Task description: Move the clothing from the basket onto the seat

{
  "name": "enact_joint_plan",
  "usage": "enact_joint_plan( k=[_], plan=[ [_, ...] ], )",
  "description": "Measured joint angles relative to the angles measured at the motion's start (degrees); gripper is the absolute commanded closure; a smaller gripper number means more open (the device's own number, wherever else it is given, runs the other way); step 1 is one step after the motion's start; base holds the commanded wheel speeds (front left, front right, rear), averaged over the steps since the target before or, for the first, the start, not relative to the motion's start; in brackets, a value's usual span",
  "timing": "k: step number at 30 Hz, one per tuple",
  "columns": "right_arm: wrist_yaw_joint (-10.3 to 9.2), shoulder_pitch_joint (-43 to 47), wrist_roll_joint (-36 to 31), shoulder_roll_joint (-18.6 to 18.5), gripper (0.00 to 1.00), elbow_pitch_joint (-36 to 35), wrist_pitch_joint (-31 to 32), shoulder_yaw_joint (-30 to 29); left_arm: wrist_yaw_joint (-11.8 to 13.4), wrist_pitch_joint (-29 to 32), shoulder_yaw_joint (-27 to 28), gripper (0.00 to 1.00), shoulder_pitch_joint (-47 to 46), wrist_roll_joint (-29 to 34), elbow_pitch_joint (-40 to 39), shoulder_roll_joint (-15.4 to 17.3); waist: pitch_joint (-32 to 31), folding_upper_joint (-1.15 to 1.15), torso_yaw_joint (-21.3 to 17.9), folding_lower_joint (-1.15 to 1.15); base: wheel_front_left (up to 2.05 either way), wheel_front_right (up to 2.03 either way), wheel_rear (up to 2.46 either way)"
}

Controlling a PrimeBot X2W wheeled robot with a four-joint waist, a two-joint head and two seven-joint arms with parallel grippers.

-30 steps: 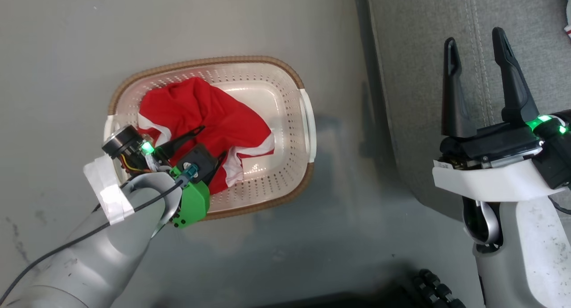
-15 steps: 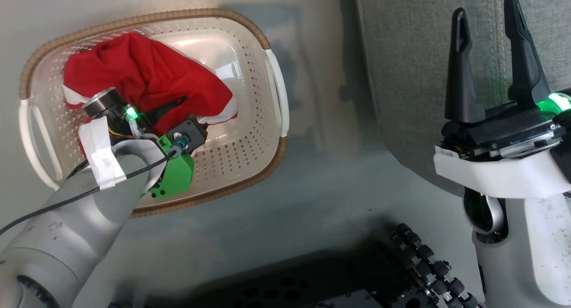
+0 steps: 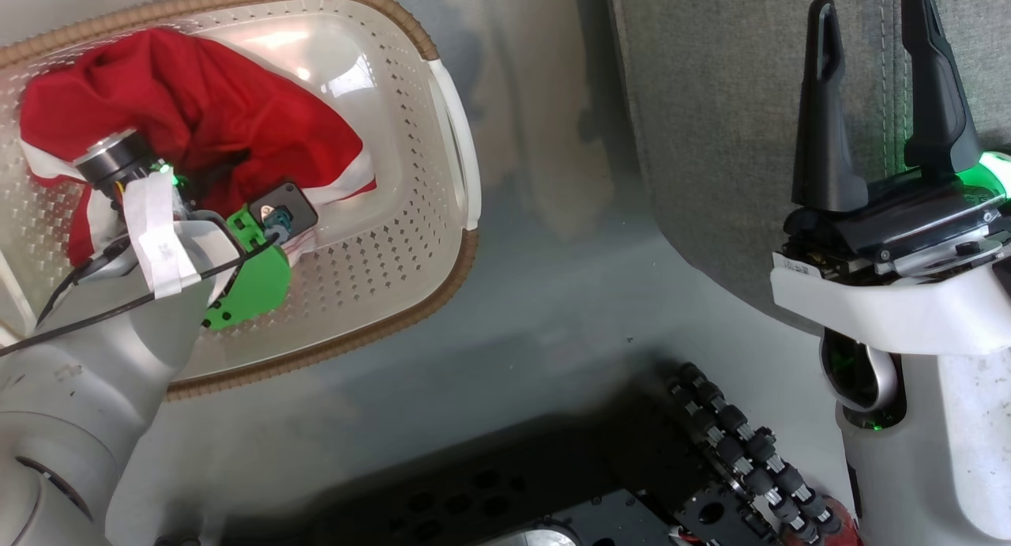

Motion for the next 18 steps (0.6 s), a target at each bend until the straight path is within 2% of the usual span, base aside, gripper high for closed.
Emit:
enact_joint_plan(
  k=[4, 5, 6, 7, 18],
  plan=[
    [0.0, 0.0, 0.1, 0.0, 0.0, -0.3, -0.1, 0.0, 2.0, 1.0, 0.0, 0.0, -0.3, 0.2, 1.3, 0.0, 0.6, 0.0, -0.2, 0.0, 0.0, 0.0, 0.0],
    [0.0, 0.0, 0.1, 0.0, 0.0, -0.4, -0.1, 0.0, 2.6, 1.5, 0.0, 0.18, -0.4, 0.3, 1.6, -0.1, 0.6, 0.0, -0.1, 0.0, 0.0, 0.0, 0.0],
    [0.0, 0.0, 0.1, 0.0, 0.0, -0.4, -0.1, 0.0, 3.3, 1.5, 0.0, 0.63, -0.4, 0.3, 1.8, -0.1, 0.7, 0.0, 0.0, 0.0, 0.0, 0.0, 0.0],
    [0.0, 0.0, 0.1, 0.0, 0.0, -0.4, -0.1, 0.0, 3.6, 1.4, 0.2, 1.0, -0.5, 0.1, 1.8, -0.2, 0.7, 0.0, 0.1, 0.0, 0.0, 0.0, 0.0],
    [-0.02, -0.1, -0.6, 0.0, 0.0, 0.9, -0.1, 0.1, 7.3, -2.6, 3.7, 1.0, 0.0, -4.0, 0.2, -2.2, -2.1, 0.0, 1.6, 0.0, 0.0, 0.0, 0.0]
  ],
)
